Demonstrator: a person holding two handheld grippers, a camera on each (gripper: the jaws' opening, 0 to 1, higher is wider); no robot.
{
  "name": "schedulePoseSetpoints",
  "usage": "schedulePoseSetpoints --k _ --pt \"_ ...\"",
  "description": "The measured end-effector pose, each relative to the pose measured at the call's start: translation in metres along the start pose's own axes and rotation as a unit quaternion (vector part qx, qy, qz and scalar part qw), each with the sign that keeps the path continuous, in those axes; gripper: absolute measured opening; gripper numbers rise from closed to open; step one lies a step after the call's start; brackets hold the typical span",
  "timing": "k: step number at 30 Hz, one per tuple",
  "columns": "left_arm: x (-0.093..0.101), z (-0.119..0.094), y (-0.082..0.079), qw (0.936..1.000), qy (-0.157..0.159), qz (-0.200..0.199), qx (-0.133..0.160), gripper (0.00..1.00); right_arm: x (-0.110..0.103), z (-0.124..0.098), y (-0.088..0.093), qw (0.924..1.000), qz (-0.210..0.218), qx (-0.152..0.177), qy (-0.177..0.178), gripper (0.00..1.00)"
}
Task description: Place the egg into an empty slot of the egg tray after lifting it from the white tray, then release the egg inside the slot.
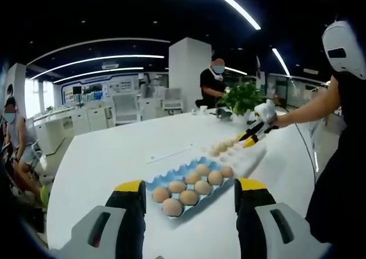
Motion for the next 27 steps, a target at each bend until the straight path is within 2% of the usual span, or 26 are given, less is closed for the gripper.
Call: schedulePoseSetpoints --k 5,18,27 --pt "0.001 0.001 -0.001 1.0 0.001 0.0 0.001 0.63 -0.001 -0.004 0.006 1.0 0.0 -0.008 0.004 0.3" --pt "0.004 0.005 -0.003 1.0 0.007 0.004 0.0 0.63 0.017 -0.031 0.028 0.9985 0.027 -0.016 0.045 0.3" --pt "0.005 0.006 -0.003 1.0 0.008 0.003 0.0 0.63 0.041 -0.049 0.039 0.9942 0.045 -0.014 0.097 0.29"
Point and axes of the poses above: the point that each gripper's makers call its tool centre point, and the gripper's own axes: z roughly forward along the fingers, x roughly to its right, y roughly out of its underside, the point moved 3 cm from there along -z, roughly backward along the fingers, and after that the axes turned 13 degrees about -y, right-handed, at the moved point
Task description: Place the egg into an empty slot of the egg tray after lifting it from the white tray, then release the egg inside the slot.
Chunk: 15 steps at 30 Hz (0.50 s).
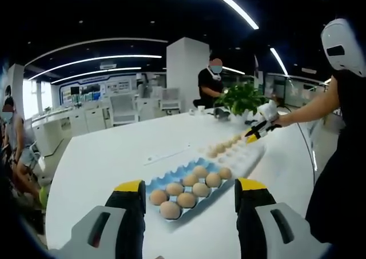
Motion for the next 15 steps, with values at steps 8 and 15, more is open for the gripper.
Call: schedulePoseSetpoints --k 8,15 --pt "0.001 0.0 0.002 1.0 0.001 0.001 -0.004 0.63 0.012 -0.001 0.014 0.9996 0.008 -0.018 0.021 0.29" --pt "-0.001 -0.001 0.001 1.0 -0.002 0.0 -0.003 0.63 0.016 0.004 0.019 0.9993 0.009 -0.027 0.025 0.28"
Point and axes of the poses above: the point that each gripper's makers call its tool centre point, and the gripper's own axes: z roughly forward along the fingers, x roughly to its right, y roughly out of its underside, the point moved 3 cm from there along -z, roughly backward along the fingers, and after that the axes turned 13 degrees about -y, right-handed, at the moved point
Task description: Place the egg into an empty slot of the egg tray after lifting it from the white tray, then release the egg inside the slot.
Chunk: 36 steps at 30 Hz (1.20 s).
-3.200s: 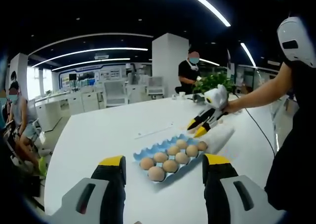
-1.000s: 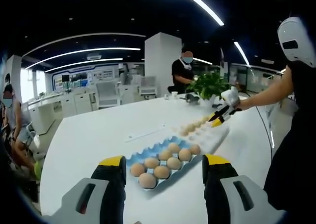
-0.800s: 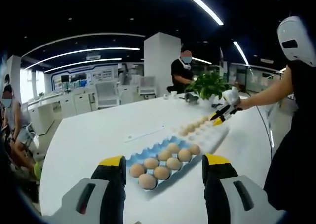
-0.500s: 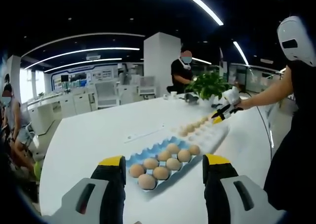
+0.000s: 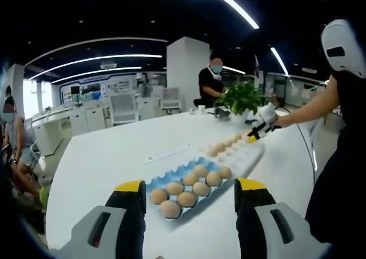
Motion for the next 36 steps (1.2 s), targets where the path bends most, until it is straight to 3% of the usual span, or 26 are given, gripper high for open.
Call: schedulePoseSetpoints --k 9,19,23,26,36 --pt "-0.001 -0.002 0.001 1.0 -0.002 0.002 -0.003 0.62 0.002 0.003 0.001 0.9999 -0.005 -0.016 -0.003 0.27" --pt "-0.001 0.0 -0.001 1.0 -0.004 0.002 0.0 0.62 0.006 0.003 0.003 0.9991 0.035 -0.016 -0.016 0.25" --pt "-0.001 -0.001 -0.002 1.0 -0.003 0.001 0.002 0.62 0.001 -0.002 -0.002 0.9995 0.017 -0.023 -0.014 0.25" --pt "-0.003 -0.003 -0.002 1.0 -0.006 0.0 0.002 0.62 0.0 -0.008 -0.01 0.9989 0.043 -0.005 -0.021 0.25" --pt "0.0 -0.002 0.0 1.0 -0.003 -0.001 0.003 0.62 -0.016 -0.02 -0.031 0.9994 0.001 0.001 -0.036 0.25"
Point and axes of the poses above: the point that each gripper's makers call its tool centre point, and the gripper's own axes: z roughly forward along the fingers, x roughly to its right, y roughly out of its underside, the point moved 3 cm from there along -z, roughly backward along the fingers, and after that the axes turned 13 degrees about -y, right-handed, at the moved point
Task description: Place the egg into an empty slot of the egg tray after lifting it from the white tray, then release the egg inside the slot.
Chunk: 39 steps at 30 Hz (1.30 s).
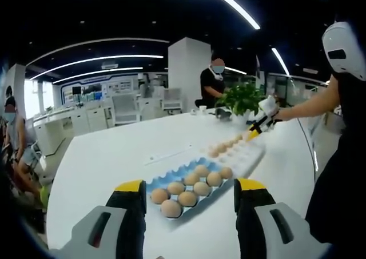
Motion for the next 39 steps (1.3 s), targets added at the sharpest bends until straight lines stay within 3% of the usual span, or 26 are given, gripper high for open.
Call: schedulePoseSetpoints --k 17,29,39 --pt "-0.003 -0.002 0.0 1.0 -0.003 -0.002 0.003 0.62 -0.041 0.031 -0.032 0.9971 -0.04 0.004 -0.065 0.25" --pt "-0.006 -0.005 0.0 1.0 -0.008 -0.003 0.003 0.62 -0.069 0.062 -0.06 0.9899 -0.085 -0.003 -0.113 0.25" --pt "-0.009 -0.007 0.001 0.9999 -0.014 -0.005 0.003 0.62 -0.08 0.08 -0.076 0.9843 -0.108 -0.003 -0.139 0.25"
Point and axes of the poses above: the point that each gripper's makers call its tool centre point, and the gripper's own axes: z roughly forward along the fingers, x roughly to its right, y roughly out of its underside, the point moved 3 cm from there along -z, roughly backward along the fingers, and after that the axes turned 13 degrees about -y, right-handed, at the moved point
